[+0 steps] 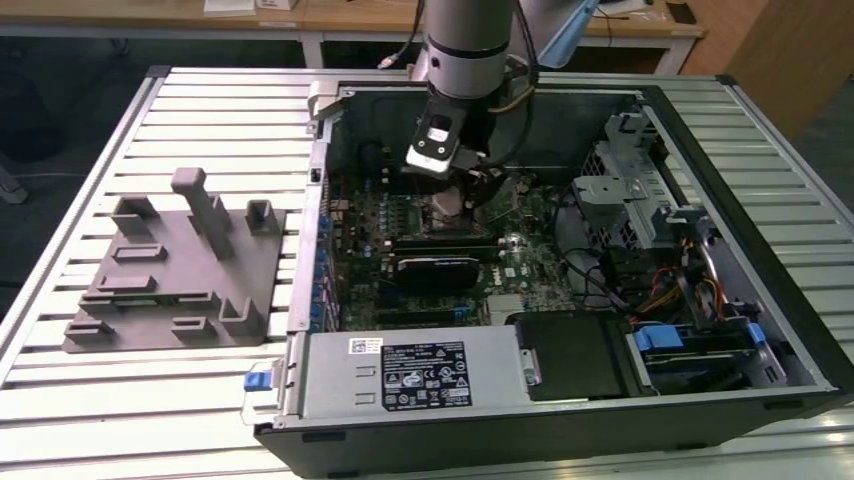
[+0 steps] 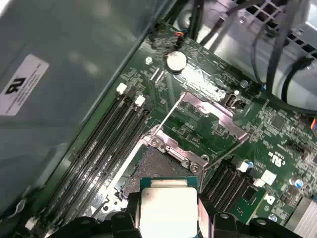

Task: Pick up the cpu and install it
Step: 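Place the cpu into insertion slot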

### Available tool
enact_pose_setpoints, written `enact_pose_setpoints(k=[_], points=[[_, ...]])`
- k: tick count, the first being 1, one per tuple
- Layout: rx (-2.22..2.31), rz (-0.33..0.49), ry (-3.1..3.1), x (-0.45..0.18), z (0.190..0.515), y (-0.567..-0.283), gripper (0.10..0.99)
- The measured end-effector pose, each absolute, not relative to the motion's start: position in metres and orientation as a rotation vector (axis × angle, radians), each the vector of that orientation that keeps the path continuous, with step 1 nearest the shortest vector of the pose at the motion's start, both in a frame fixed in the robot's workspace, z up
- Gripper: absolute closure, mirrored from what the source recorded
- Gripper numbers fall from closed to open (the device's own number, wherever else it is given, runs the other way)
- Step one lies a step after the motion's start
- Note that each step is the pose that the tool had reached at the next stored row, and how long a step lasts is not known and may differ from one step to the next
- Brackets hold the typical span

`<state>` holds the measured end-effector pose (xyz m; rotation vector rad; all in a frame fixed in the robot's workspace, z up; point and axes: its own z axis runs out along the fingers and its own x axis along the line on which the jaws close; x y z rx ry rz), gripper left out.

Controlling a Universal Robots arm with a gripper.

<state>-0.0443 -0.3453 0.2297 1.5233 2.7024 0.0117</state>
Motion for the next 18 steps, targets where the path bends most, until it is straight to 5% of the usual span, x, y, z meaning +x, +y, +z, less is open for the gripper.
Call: enact_pose_setpoints(k=[18], points=[[1.952,0.001,2.410,-0.0444,0.2275,-0.3453,0.545]])
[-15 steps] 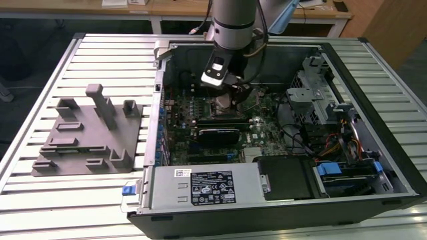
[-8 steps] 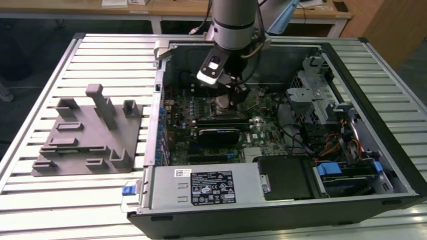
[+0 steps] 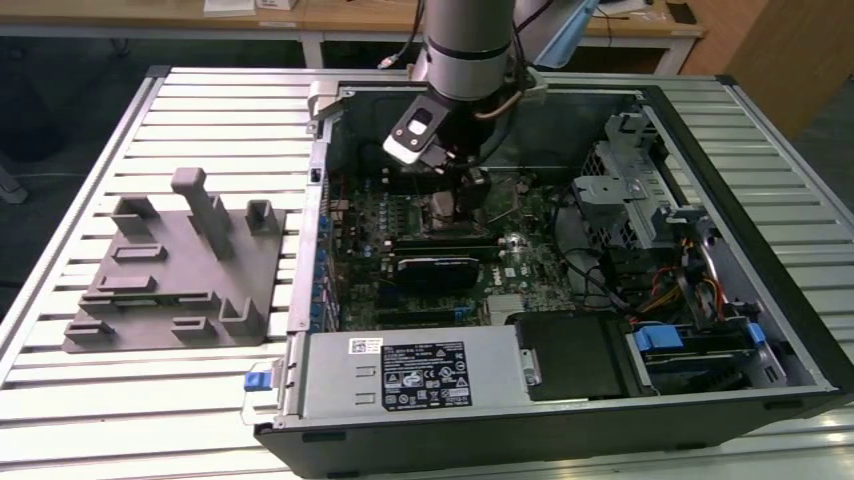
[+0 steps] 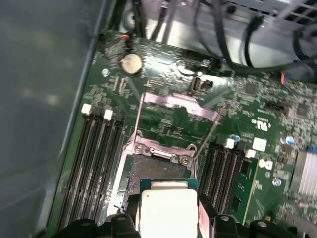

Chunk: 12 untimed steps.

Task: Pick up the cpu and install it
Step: 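Place the cpu into insertion slot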

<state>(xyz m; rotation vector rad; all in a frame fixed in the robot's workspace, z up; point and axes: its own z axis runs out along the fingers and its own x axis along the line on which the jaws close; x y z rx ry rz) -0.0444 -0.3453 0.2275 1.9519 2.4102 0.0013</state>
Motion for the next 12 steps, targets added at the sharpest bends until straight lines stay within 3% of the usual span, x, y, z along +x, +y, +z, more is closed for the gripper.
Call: enact_pose_setpoints(k=[12], points=[[2.181,-0.004,2.205,-0.0437,0.2237,-0.3431,0.545]])
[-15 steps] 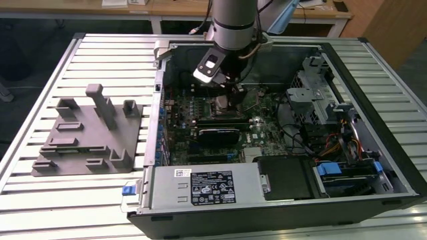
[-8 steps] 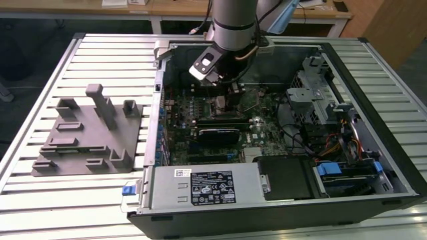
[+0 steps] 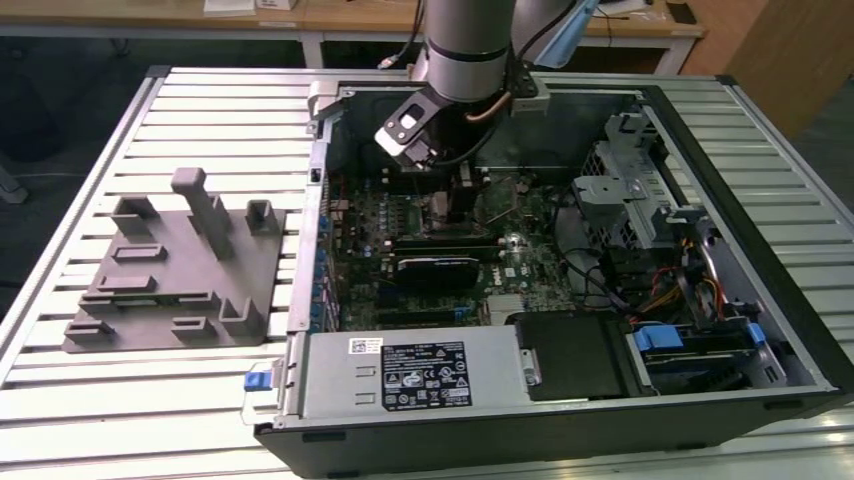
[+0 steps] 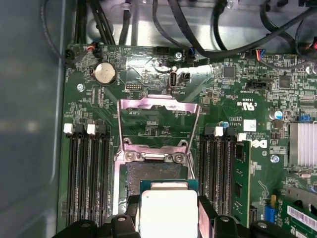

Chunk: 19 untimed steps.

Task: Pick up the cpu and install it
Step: 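Place the cpu into insertion slot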

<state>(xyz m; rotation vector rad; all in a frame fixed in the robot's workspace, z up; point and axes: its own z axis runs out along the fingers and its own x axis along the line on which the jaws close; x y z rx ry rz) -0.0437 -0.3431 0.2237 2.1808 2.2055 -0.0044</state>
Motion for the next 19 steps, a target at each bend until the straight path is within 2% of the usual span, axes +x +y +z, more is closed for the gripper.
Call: enact_pose_setpoints(k=[19], points=[[2.191,-0.010,2.191,-0.0431,0.2187,-0.3397,0.545]])
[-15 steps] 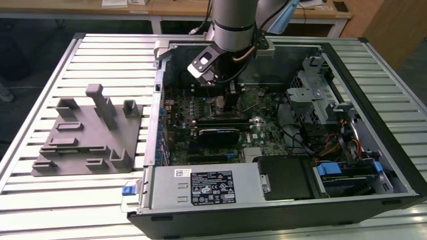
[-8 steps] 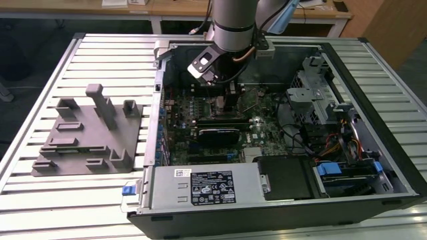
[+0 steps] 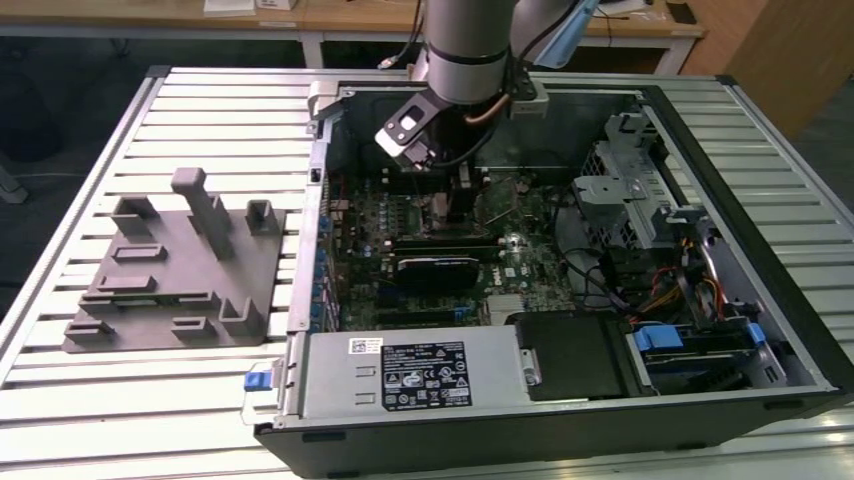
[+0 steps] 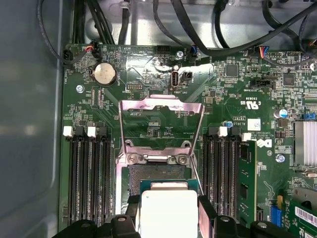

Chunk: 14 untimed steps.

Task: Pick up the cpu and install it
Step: 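Place the cpu into insertion slot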

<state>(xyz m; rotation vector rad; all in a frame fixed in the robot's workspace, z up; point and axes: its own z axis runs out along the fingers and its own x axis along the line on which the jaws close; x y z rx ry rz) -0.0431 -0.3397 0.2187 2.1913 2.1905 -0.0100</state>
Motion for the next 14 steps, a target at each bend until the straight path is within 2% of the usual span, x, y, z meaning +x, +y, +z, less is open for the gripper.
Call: enact_pose_setpoints(k=[14], points=[[2.190,-0.015,2.187,-0.0420,0.2113,-0.3366,0.545]])
